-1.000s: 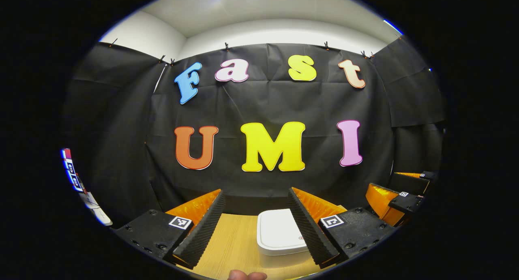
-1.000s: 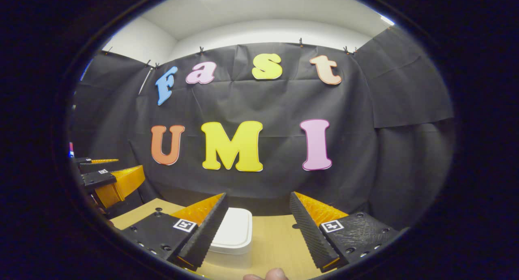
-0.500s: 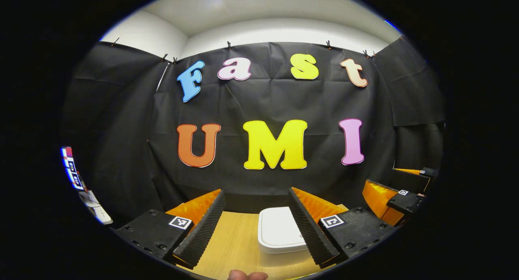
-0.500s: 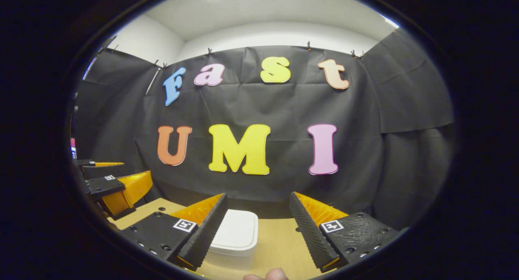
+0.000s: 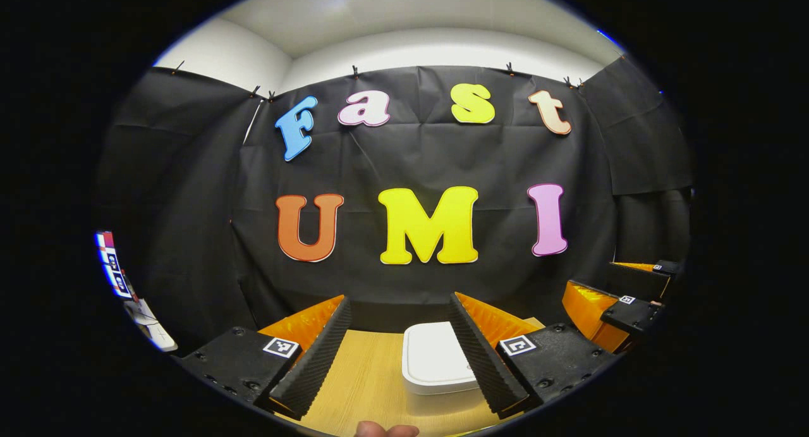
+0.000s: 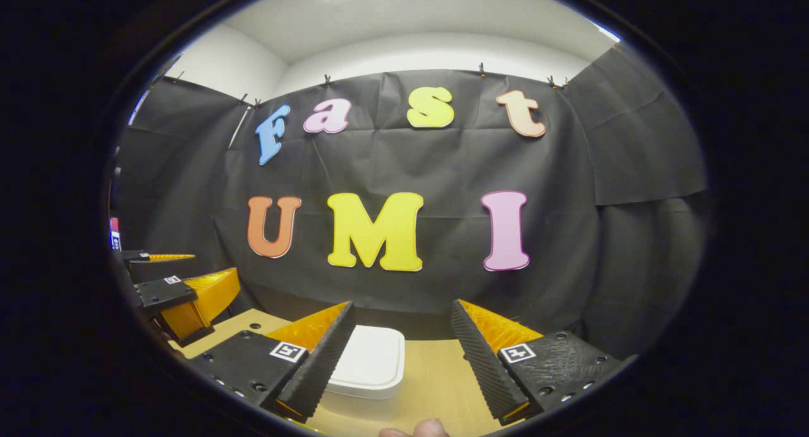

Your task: Press the lid of the desktop garbage bin to open it, pick up the crumpled paper on the desktop and throw it into the bin, then pick up the pop can on the desktop and drop it into the bin, and finally close the garbage bin lid.

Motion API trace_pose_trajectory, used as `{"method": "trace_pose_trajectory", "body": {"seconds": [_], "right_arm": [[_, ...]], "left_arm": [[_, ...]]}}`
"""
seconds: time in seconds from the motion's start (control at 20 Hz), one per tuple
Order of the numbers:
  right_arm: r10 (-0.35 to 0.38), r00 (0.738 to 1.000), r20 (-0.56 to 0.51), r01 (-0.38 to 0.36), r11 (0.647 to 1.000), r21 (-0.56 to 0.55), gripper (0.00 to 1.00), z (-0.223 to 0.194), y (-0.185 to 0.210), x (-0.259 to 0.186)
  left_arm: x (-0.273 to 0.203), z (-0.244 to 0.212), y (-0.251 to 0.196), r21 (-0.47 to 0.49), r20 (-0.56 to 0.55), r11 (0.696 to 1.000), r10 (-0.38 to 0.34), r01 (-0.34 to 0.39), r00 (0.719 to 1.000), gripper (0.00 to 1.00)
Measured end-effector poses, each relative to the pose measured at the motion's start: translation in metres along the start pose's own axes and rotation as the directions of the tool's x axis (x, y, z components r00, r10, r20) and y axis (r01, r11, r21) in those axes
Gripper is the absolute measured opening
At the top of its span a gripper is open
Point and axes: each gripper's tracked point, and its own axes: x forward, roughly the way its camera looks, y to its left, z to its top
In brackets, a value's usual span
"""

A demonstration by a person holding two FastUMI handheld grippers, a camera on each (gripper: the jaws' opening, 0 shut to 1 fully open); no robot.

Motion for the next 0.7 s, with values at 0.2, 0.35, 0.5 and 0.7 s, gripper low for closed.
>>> {"method": "trace_pose_trajectory", "body": {"seconds": [0.2,0.35,0.5,0.7], "right_arm": [[-0.009,1.0,-0.002,0.009,1.0,0.001,0.95,-0.0001,-0.0031,-0.0004],[-0.003,1.0,0.005,0.003,1.0,-0.006,0.97,0.0013,-0.0025,-0.002],[0.003,1.0,0.005,-0.003,1.0,-0.008,0.95,0.0001,0.0003,-0.0021],[0.006,1.0,0.003,-0.006,1.0,-0.008,0.93,-0.0009,0.0015,-0.0013]], "left_arm": [[0.0004,0.0029,-0.0025,0.003,0.009,1.0,-0.004,0.004,1.0,0.99],[-0.0002,0.0042,-0.0033,0.014,0.019,1.0,-0.005,0.005,1.0,0.99],[0.0003,0.0008,-0.0053,0.028,0.013,1.0,-0.011,0.011,1.0,0.99],[-0.0008,0.0025,-0.0062,0.031,0.022,0.999,-0.014,0.013,1.0,0.99]]}}
